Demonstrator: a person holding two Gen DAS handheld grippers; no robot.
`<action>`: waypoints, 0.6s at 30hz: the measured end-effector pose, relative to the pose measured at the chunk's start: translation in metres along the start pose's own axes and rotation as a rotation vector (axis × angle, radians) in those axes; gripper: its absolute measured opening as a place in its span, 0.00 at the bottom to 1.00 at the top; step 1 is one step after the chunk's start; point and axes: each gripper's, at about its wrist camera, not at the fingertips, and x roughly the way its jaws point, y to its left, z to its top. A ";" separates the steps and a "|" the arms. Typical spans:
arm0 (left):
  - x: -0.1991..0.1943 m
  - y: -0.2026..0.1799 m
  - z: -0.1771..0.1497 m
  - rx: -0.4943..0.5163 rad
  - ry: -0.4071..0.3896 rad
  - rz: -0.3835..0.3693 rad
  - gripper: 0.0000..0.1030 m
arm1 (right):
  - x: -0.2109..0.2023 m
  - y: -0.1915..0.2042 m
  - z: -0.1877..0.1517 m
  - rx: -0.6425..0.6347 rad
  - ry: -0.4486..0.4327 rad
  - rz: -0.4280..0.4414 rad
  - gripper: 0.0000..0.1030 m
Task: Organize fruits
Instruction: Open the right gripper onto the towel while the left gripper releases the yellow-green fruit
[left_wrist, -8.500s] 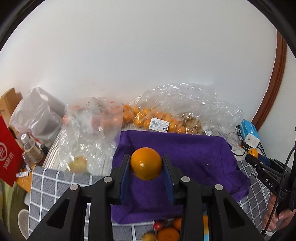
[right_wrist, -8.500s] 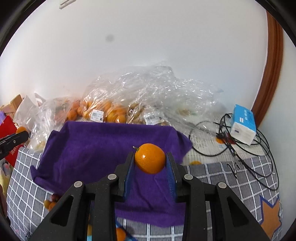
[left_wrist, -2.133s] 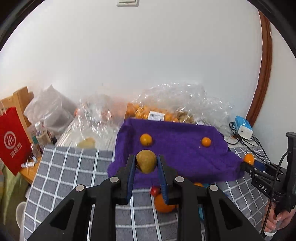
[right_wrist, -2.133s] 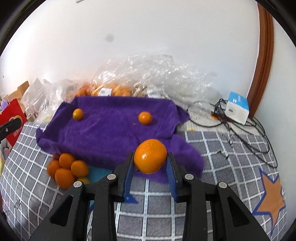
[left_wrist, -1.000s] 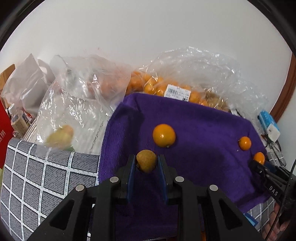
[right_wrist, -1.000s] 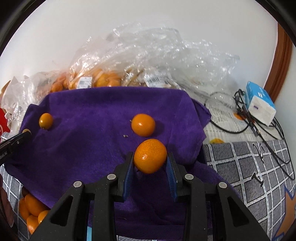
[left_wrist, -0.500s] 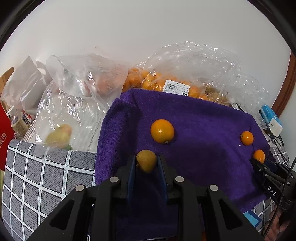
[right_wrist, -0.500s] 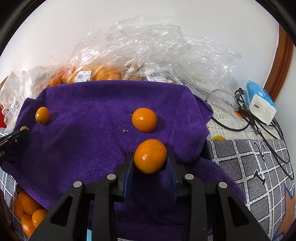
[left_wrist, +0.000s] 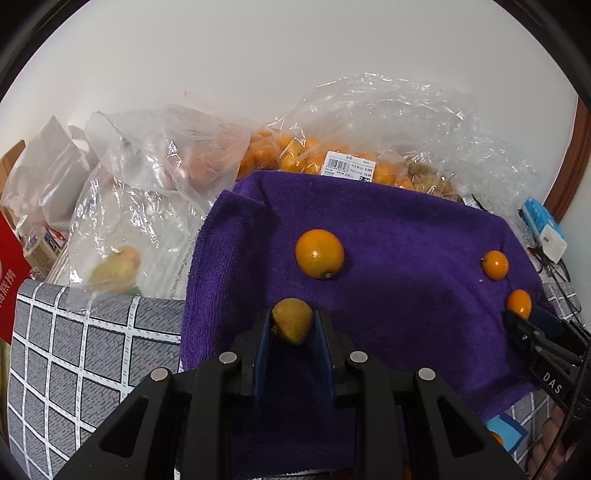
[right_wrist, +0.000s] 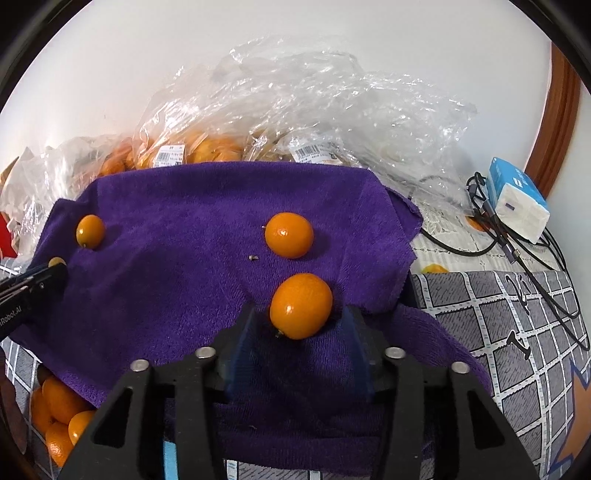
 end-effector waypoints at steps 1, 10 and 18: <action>0.000 0.000 0.000 -0.003 -0.001 0.000 0.22 | -0.001 0.000 0.000 0.002 -0.002 0.004 0.61; 0.000 0.004 0.000 -0.015 -0.003 -0.048 0.22 | -0.014 0.006 -0.001 -0.015 -0.051 -0.010 0.67; -0.006 0.003 0.001 -0.021 -0.024 -0.078 0.36 | -0.025 0.008 0.000 -0.021 -0.101 -0.034 0.67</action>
